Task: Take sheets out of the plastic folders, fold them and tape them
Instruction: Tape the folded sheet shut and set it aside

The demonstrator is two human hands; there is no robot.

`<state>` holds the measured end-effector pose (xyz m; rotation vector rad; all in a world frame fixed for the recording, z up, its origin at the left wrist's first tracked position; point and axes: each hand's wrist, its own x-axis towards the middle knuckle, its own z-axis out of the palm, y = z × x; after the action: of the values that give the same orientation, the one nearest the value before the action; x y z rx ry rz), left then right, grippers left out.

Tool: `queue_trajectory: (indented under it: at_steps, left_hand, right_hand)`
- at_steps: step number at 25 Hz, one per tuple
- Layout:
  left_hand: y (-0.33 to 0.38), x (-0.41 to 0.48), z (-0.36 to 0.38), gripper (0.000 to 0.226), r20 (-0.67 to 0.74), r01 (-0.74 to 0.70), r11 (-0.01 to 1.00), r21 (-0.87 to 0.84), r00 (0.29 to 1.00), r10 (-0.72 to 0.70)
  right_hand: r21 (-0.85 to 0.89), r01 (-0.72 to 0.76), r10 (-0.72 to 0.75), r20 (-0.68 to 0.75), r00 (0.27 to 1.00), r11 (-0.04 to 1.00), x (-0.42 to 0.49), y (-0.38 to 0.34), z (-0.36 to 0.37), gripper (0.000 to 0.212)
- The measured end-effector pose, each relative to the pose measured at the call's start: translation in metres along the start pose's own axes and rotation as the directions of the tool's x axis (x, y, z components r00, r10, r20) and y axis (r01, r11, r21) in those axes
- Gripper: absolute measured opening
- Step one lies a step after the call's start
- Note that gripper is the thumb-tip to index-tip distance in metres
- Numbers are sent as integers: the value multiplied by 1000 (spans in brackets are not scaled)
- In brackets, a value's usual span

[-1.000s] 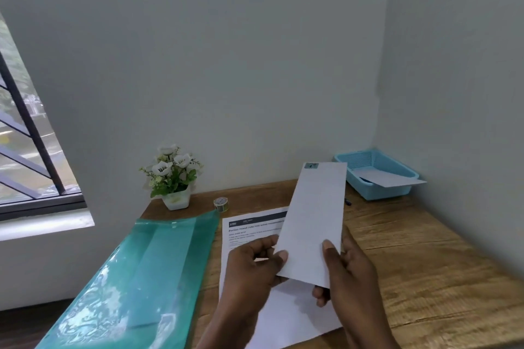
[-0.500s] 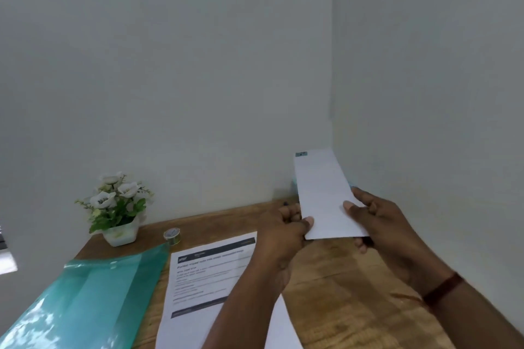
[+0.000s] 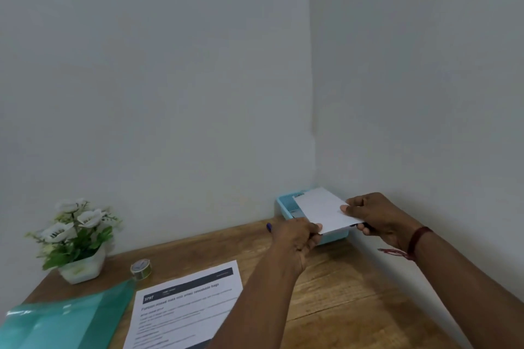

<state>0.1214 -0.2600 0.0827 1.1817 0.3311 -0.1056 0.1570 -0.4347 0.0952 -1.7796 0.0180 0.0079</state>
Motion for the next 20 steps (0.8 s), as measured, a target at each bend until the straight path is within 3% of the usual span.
queue_trajectory:
  at_steps: [11,16,20]
  left_hand:
    - [-22,34,1,32,-149,-42,999,-3,988,41]
    - [-32,41,3,29,-201,-84,996,-18,976,79]
    - [-34,43,9,31,-244,-91,996,8,965,91]
  right_hand:
    - [-263,-35,14,-81,997,964,46,22,10,20]
    - [-352,5,-92,-229,969,936,44,37,14,11]
    - [-390,113,-269,-374,887,914,45,46,20,14]
